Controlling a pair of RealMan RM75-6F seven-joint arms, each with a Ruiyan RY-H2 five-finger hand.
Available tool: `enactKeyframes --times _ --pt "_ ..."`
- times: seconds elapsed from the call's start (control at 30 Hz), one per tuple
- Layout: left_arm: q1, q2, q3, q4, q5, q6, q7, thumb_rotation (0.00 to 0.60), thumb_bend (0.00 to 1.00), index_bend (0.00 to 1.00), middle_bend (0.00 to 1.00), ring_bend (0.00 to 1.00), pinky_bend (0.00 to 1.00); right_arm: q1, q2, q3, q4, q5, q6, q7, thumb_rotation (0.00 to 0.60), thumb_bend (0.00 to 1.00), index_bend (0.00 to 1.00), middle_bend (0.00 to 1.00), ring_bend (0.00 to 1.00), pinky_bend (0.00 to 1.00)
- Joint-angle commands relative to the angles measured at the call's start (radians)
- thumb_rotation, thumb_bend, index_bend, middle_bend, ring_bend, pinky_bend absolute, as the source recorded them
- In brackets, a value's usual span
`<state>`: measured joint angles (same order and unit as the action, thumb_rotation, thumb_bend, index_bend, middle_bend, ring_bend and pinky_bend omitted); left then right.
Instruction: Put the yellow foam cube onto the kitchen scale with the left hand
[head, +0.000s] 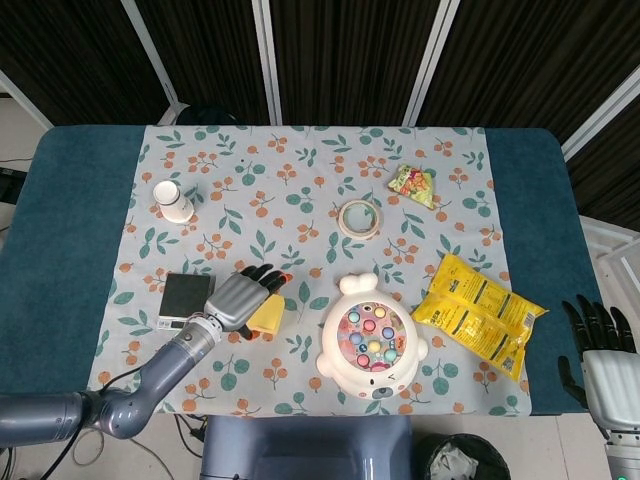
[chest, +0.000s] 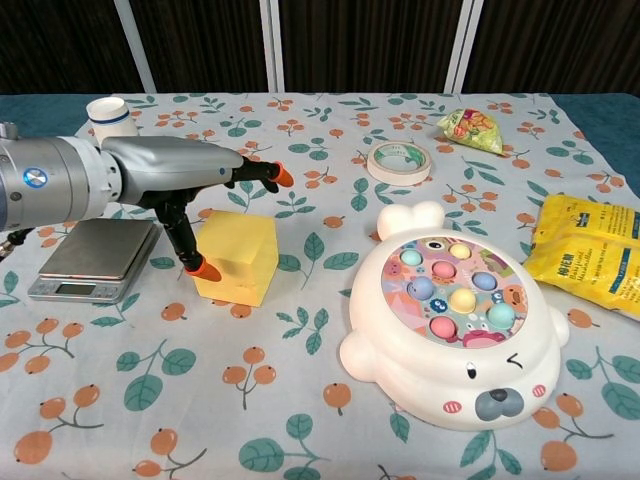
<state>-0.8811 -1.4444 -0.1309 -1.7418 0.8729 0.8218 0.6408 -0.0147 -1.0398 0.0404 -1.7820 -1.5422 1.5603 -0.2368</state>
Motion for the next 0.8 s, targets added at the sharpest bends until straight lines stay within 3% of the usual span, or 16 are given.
enactKeyframes --times 0.03,0.17,0.3,0.57,0.8 --pt "-0.018 -0.022 0.017 0.014 -0.025 0.015 0.033 0.600 0.16 0.15 0.21 0.15 0.26 0.000 -0.001 0.003 0.000 0.004 0.001 0.000 0.600 0.56 0.00 0.03 0.02 0.00" --pt "-0.025 -0.035 0.034 0.020 -0.038 0.040 0.060 0.600 0.25 0.21 0.31 0.25 0.36 -0.002 -0.001 0.006 -0.001 0.007 0.008 0.002 0.600 0.56 0.00 0.03 0.02 0.00" --pt "-0.024 -0.037 0.043 0.022 -0.033 0.066 0.069 0.600 0.31 0.26 0.38 0.28 0.37 -0.006 -0.002 0.010 -0.003 0.009 0.020 0.004 0.600 0.56 0.00 0.03 0.02 0.00" --pt "-0.005 0.024 0.029 -0.027 0.006 0.102 0.014 0.600 0.31 0.26 0.37 0.28 0.37 -0.005 -0.010 0.008 -0.003 0.007 0.017 -0.005 0.600 0.56 0.00 0.03 0.02 0.00" --pt "0.059 0.168 0.040 -0.075 0.107 0.146 -0.088 0.600 0.31 0.26 0.37 0.28 0.37 -0.004 -0.014 0.008 -0.003 0.010 0.013 -0.011 0.600 0.56 0.00 0.03 0.02 0.00"
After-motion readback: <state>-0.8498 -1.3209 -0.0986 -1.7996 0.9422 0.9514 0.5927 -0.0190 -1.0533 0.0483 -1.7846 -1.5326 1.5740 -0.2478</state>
